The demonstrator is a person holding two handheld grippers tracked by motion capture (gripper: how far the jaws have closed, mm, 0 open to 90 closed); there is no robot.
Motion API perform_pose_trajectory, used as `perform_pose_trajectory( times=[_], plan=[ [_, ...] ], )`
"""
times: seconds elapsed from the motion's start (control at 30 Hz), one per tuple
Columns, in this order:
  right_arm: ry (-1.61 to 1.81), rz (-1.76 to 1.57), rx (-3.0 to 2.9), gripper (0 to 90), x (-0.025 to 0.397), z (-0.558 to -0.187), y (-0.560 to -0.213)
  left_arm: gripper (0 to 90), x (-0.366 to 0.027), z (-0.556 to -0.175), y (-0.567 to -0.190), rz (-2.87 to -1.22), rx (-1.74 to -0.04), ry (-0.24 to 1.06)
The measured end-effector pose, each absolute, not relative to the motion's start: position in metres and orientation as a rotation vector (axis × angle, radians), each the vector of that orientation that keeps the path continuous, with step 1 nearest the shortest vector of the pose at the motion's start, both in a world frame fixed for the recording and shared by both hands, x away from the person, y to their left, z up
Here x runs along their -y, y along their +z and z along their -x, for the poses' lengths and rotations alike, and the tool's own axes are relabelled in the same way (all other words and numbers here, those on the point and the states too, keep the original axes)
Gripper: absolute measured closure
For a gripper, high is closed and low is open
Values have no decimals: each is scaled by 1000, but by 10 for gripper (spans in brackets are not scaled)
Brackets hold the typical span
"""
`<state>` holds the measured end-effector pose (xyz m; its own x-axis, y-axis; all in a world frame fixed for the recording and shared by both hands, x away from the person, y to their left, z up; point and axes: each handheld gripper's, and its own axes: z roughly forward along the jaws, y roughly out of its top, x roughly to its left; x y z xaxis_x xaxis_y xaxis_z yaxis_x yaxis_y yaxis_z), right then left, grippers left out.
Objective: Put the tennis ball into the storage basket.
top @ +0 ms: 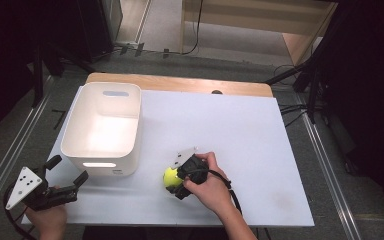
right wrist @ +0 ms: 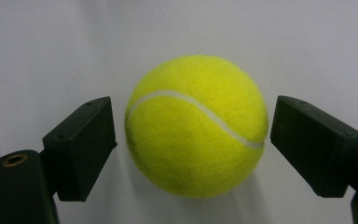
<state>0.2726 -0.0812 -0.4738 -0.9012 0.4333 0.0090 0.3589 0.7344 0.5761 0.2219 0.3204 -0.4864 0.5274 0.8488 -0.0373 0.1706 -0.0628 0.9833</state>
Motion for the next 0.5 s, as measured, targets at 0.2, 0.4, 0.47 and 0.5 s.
perform_pose_trajectory(
  times=[0.2, 0.4, 0.47, 0.5],
  plan=[
    [855, -627, -2820, 215, 76, -274, -479, 0, -320, -222, -486, -1560, -903, 701],
    [852, -638, -2817, 227, 75, -275, -479, 0, -320, -222, -486, -1562, -900, 701],
    [853, -639, -2819, 226, 74, -275, -480, 0, -321, -222, -486, -1562, -901, 701],
    [851, -649, -2819, 225, 74, -275, -480, 0, -321, -222, -486, -1562, -903, 699]
  ],
)
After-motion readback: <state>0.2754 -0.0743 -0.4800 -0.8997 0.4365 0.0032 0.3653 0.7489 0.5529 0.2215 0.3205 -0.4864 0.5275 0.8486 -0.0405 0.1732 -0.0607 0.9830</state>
